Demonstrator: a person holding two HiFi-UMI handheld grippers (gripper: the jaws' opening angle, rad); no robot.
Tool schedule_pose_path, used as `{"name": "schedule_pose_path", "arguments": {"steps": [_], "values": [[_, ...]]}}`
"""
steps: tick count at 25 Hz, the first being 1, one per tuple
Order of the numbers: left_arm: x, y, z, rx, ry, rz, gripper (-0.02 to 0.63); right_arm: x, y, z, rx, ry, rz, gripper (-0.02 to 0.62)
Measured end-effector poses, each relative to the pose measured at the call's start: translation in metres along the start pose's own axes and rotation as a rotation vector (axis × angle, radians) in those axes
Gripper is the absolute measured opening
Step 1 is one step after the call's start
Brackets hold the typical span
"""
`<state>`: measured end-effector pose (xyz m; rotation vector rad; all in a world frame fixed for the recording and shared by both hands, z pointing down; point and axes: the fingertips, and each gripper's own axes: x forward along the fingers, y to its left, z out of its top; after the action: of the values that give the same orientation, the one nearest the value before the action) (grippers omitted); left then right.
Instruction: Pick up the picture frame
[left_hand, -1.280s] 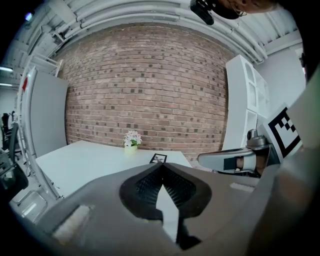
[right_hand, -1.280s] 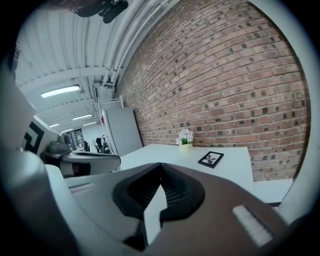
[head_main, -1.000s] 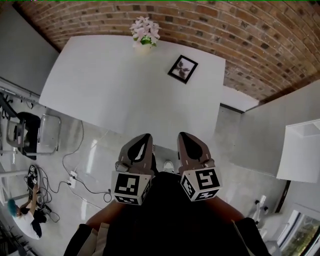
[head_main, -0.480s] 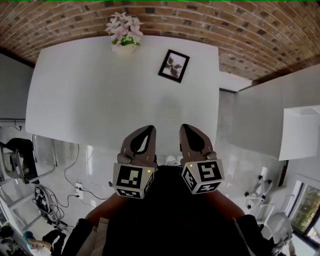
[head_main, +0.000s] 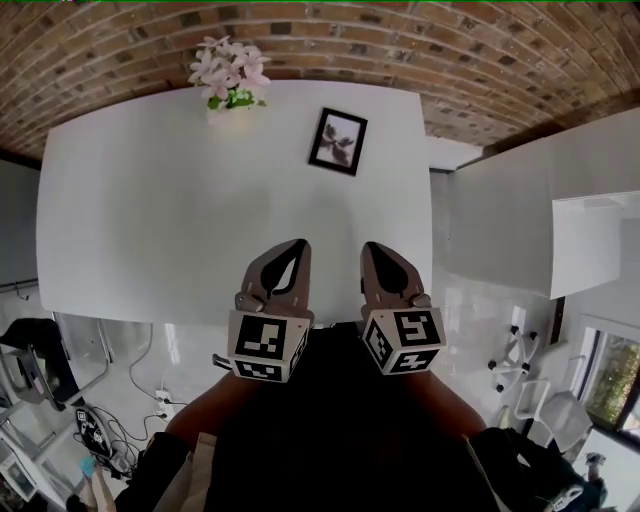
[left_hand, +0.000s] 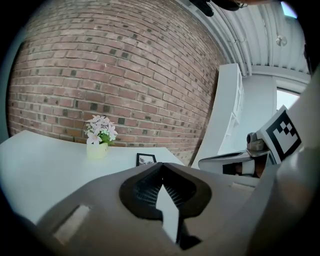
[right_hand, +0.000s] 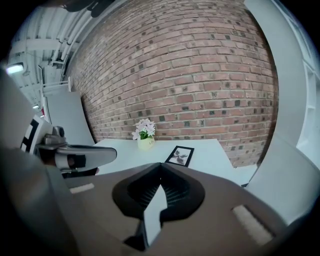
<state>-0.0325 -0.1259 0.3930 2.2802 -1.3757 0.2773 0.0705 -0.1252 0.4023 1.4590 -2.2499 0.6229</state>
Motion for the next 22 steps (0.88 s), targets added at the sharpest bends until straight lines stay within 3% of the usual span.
{"name": "schedule_pose_path", "arguments": {"steps": [8, 20, 22], "values": [[0.035, 0.013, -0.006, -0.007, 0.039, -0.036, -0.002, 0.028, -0.010, 0.000, 0.026, 0.030, -0.037, 0.002], [0.098, 0.035, -0.007, 0.015, 0.103, -0.011, -0.001, 0.084, -0.044, -0.004, 0.077, 0.096, -0.056, 0.002], [0.110, 0.041, -0.009, 0.015, 0.117, 0.000, 0.038, 0.095, -0.050, -0.008, 0.087, 0.116, -0.057, 0.002]]}}
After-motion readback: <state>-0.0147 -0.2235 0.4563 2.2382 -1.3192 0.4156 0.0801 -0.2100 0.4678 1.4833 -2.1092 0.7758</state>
